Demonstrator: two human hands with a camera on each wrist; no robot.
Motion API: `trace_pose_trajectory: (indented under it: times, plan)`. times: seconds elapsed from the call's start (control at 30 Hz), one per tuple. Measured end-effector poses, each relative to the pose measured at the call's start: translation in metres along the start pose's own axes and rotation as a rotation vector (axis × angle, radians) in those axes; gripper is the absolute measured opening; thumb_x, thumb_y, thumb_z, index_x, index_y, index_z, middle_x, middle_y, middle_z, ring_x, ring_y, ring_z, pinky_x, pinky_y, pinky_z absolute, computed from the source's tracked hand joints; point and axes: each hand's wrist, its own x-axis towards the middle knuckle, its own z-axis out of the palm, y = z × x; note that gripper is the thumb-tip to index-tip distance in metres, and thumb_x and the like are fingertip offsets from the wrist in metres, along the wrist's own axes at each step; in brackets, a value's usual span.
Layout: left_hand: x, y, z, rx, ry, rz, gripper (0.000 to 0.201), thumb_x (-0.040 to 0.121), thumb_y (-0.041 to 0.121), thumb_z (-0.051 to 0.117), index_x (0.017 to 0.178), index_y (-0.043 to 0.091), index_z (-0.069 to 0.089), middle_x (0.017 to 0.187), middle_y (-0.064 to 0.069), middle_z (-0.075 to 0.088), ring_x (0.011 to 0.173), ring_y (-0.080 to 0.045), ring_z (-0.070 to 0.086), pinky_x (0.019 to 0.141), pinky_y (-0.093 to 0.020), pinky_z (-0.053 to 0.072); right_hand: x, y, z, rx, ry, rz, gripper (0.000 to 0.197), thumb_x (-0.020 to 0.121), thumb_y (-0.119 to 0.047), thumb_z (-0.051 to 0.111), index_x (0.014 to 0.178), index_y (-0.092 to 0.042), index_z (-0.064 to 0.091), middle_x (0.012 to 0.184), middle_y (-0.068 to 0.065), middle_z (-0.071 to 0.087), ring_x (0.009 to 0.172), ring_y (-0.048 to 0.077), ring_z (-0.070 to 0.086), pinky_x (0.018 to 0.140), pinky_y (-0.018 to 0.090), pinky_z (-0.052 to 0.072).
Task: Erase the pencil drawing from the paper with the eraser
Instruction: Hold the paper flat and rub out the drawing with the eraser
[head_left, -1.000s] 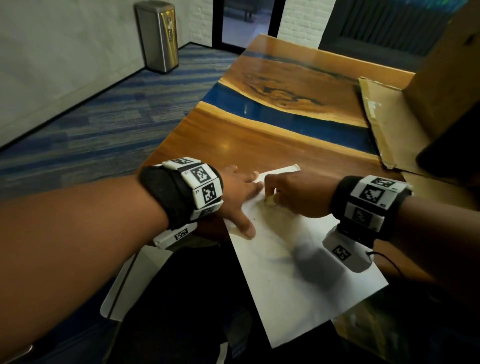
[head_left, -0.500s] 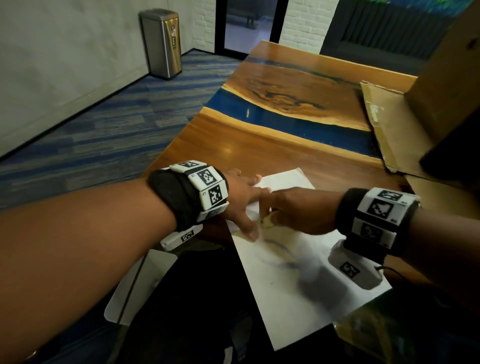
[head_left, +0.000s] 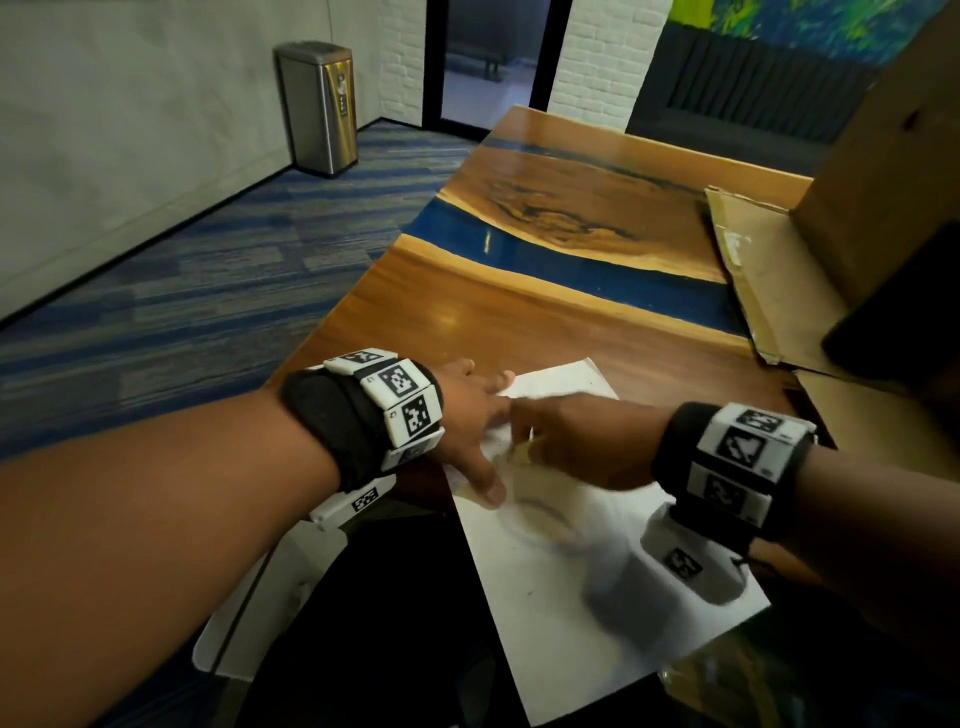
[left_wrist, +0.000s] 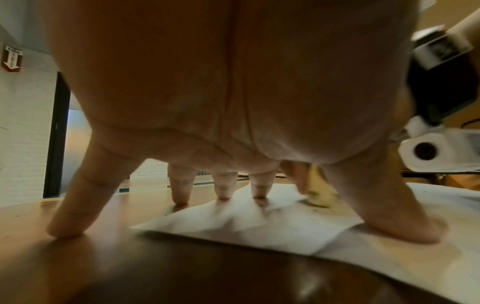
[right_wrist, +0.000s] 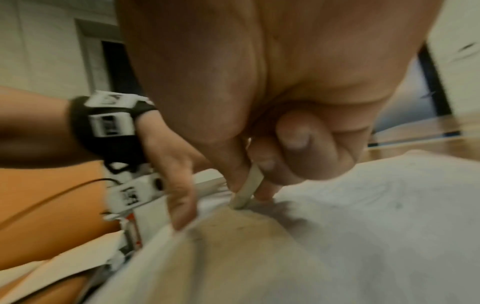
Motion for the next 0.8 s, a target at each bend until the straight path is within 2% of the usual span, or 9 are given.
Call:
trace_pose_trajectory:
  times: [0.07, 0.17, 0.2, 0.3, 0.47, 0.57, 0.63, 0.7, 0.8]
  plan:
    - [0.001, -0.001, 0.000, -0.005, -0.004, -0.001, 0.116, 0.067, 0.083, 0.065, 0.156, 0.046, 0.001, 0.168, 0.006, -0.010, 0.151, -0.040, -0.003, 0.118, -0.062, 0.015, -0.003, 0.000, 0.002, 0.018, -0.057, -0.006, 0.013, 0.100, -0.022, 0.052, 0.112, -0.026, 0.053, 0.111, -0.002, 0.059, 0.096, 0.017, 0.055, 0.080, 0.029, 0.046]
    - [0.002, 0.000, 0.000, 0.014, -0.010, -0.011, 0.116, 0.067, 0.085, 0.062, 0.156, 0.046, -0.002, 0.168, 0.006, -0.011, 0.151, -0.040, -0.003, 0.118, -0.062, 0.016, -0.003, 0.012, -0.007, 0.006, 0.066, 0.170, 0.016, 0.102, -0.022, 0.046, 0.117, -0.021, 0.052, 0.091, -0.005, 0.057, 0.077, 0.012, 0.052, 0.062, 0.024, 0.039]
    - [0.001, 0.000, -0.001, 0.014, -0.012, -0.013, 0.116, 0.067, 0.084, 0.062, 0.156, 0.046, -0.002, 0.168, 0.007, -0.011, 0.151, -0.040, -0.003, 0.119, -0.061, 0.015, -0.003, 0.012, -0.006, -0.003, 0.070, 0.154, 0.014, 0.102, -0.023, 0.046, 0.115, -0.022, 0.052, 0.091, -0.005, 0.057, 0.074, 0.009, 0.050, 0.060, 0.022, 0.036]
    - [-0.002, 0.000, -0.003, 0.009, -0.021, -0.011, 0.115, 0.068, 0.081, 0.065, 0.156, 0.046, -0.001, 0.168, 0.008, -0.010, 0.152, -0.038, -0.003, 0.117, -0.060, 0.015, -0.005, 0.006, 0.002, 0.005, -0.039, 0.009, 0.008, 0.101, -0.026, 0.050, 0.108, -0.028, 0.050, 0.110, -0.001, 0.059, 0.088, 0.014, 0.053, 0.071, 0.023, 0.039]
    - [0.000, -0.001, -0.007, 0.043, -0.036, -0.013, 0.114, 0.069, 0.084, 0.060, 0.156, 0.046, -0.002, 0.168, 0.006, -0.011, 0.151, -0.040, 0.001, 0.117, -0.062, 0.018, -0.003, 0.015, -0.008, -0.063, 0.064, 0.174, 0.017, 0.102, -0.026, 0.046, 0.118, -0.023, 0.051, 0.091, -0.006, 0.056, 0.073, 0.006, 0.048, 0.058, 0.021, 0.034]
    - [-0.001, -0.003, -0.007, 0.037, -0.039, -0.004, 0.113, 0.068, 0.083, 0.063, 0.156, 0.046, 0.001, 0.167, 0.008, -0.010, 0.151, -0.038, 0.001, 0.117, -0.061, 0.019, -0.006, 0.004, -0.001, -0.035, -0.044, 0.071, 0.016, 0.101, -0.027, 0.048, 0.117, -0.023, 0.050, 0.107, 0.000, 0.059, 0.088, 0.016, 0.054, 0.071, 0.026, 0.040]
    - [0.001, -0.003, -0.006, 0.045, -0.038, -0.011, 0.114, 0.069, 0.084, 0.061, 0.156, 0.046, -0.002, 0.167, 0.008, -0.011, 0.151, -0.038, 0.000, 0.118, -0.061, 0.017, -0.005, 0.013, -0.002, -0.036, -0.018, 0.154, 0.016, 0.102, -0.027, 0.047, 0.117, -0.024, 0.050, 0.101, -0.002, 0.059, 0.083, 0.016, 0.054, 0.067, 0.027, 0.040]
    - [0.001, -0.002, -0.005, 0.037, -0.030, -0.019, 0.115, 0.069, 0.084, 0.061, 0.156, 0.046, -0.004, 0.167, 0.006, -0.013, 0.152, -0.037, 0.000, 0.120, -0.059, 0.015, -0.004, 0.037, -0.010, -0.075, 0.127, 0.311, 0.012, 0.101, -0.024, 0.047, 0.112, -0.026, 0.051, 0.094, -0.004, 0.059, 0.076, 0.012, 0.054, 0.059, 0.025, 0.040]
    - [-0.005, -0.010, 0.000, -0.069, 0.029, -0.060, 0.113, 0.069, 0.082, 0.064, 0.158, 0.043, 0.006, 0.167, 0.001, -0.017, 0.153, -0.033, 0.000, 0.122, -0.053, 0.014, -0.014, 0.075, -0.017, -0.002, 0.270, 0.488, 0.006, 0.100, -0.029, 0.051, 0.104, -0.026, 0.054, 0.091, -0.001, 0.064, 0.077, 0.016, 0.061, 0.061, 0.030, 0.049]
